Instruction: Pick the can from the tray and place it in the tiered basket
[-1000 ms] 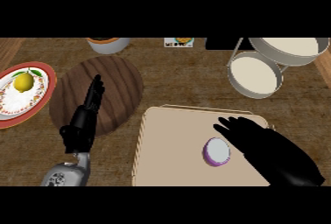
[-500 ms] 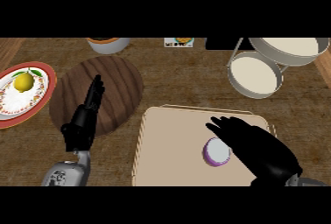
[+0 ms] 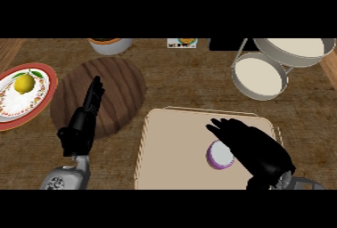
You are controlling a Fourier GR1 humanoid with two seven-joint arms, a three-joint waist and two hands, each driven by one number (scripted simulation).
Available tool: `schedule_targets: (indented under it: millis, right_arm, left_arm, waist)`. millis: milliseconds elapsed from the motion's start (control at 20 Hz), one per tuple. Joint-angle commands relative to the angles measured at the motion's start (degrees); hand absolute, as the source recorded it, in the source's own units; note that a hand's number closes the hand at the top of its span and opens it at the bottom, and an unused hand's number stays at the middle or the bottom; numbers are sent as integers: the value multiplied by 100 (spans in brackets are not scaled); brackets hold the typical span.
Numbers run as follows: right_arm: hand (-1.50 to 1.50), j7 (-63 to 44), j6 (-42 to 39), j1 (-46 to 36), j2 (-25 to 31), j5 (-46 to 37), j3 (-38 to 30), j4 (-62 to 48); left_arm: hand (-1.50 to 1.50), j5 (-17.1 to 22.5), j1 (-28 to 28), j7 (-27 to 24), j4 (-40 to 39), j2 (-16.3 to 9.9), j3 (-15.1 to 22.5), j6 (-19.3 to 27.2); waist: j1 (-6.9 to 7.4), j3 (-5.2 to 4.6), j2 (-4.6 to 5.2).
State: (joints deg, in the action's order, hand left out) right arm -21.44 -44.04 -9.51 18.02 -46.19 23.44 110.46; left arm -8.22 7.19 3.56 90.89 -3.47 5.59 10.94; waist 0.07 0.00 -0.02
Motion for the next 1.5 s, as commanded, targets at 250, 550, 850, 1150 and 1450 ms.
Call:
schedule_targets:
  millis: [250,550,850,1150,1450]
  right_arm:
    - [-150,477,267,8,-249,-509,9,-521]
    - [-150,398,445,140,-765,-783,224,-764]
    - [-150,936,1008,312,-654,-859,-124,-1039]
    - [150,1480,2078,185,-382,-1701,271,-1263]
    - [150,1406,2416,205,-737,-2110,284,-1292]
  left_arm:
    - [0,-180,90,-281,-321,334,193,294]
    - [0,-77,475,-421,-716,219,-220,22]
    - [0,-95,-5,-72,-77,147,-100,-124]
    - [0,-118,11,106,144,133,-83,-134]
    - [0,-26,239,-330,-498,83,-317,-232]
  waist:
    - [-5,0,2]
    - [-12,-1,3]
    - [3,1,1]
    - [20,2,-3]
    - [-13,-1,1]
